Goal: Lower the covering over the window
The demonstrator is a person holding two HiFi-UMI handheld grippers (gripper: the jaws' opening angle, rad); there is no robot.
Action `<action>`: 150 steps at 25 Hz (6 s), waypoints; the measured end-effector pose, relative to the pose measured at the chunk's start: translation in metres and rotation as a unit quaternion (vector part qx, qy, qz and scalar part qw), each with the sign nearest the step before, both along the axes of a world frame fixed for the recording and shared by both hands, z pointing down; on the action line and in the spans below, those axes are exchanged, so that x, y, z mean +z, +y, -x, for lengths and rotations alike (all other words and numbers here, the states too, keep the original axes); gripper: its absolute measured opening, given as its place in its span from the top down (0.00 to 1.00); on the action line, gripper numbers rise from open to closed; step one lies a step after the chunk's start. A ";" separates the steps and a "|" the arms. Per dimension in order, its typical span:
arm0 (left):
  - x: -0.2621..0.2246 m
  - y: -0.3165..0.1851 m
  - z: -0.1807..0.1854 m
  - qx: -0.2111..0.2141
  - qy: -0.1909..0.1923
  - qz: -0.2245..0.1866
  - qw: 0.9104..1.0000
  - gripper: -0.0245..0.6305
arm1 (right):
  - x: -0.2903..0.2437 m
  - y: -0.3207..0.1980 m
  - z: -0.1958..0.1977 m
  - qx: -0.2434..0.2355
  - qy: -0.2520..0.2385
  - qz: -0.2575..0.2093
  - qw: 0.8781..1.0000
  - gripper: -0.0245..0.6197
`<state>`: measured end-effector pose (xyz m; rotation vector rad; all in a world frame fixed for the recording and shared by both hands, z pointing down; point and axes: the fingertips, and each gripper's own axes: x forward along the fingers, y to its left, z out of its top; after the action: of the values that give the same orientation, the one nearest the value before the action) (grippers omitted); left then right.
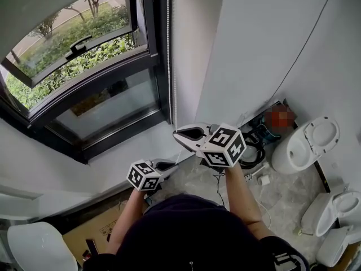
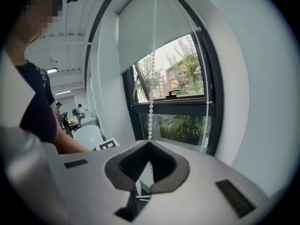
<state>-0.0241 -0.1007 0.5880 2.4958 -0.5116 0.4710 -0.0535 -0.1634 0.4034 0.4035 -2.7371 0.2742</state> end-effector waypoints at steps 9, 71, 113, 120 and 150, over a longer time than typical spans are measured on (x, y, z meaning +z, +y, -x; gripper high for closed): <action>-0.001 0.002 0.001 -0.002 0.000 -0.005 1.000 0.94 | 0.044 0.006 -0.003 -0.014 0.100 0.011 0.995 0.94; -0.251 -0.085 0.000 -0.070 0.134 -0.211 0.966 0.94 | 0.132 0.020 -0.011 -0.021 0.191 0.070 0.979 0.94; -0.098 -0.072 0.014 -0.085 0.068 -0.044 0.993 0.94 | 0.151 0.027 -0.036 -0.054 0.223 0.080 0.970 0.66; -0.096 -0.075 0.017 -0.093 0.079 -0.043 0.992 0.94 | 0.032 -0.010 -0.030 0.012 0.030 -0.019 0.999 0.66; -0.067 -0.052 -0.001 -0.064 0.069 -0.008 0.996 0.94 | -0.049 -0.029 0.000 0.067 -0.104 -0.046 0.991 0.93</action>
<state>-0.0227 -0.1523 0.5208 2.4706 -0.6171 0.2445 -0.0533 -0.1923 0.3543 0.6185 -2.9392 0.2385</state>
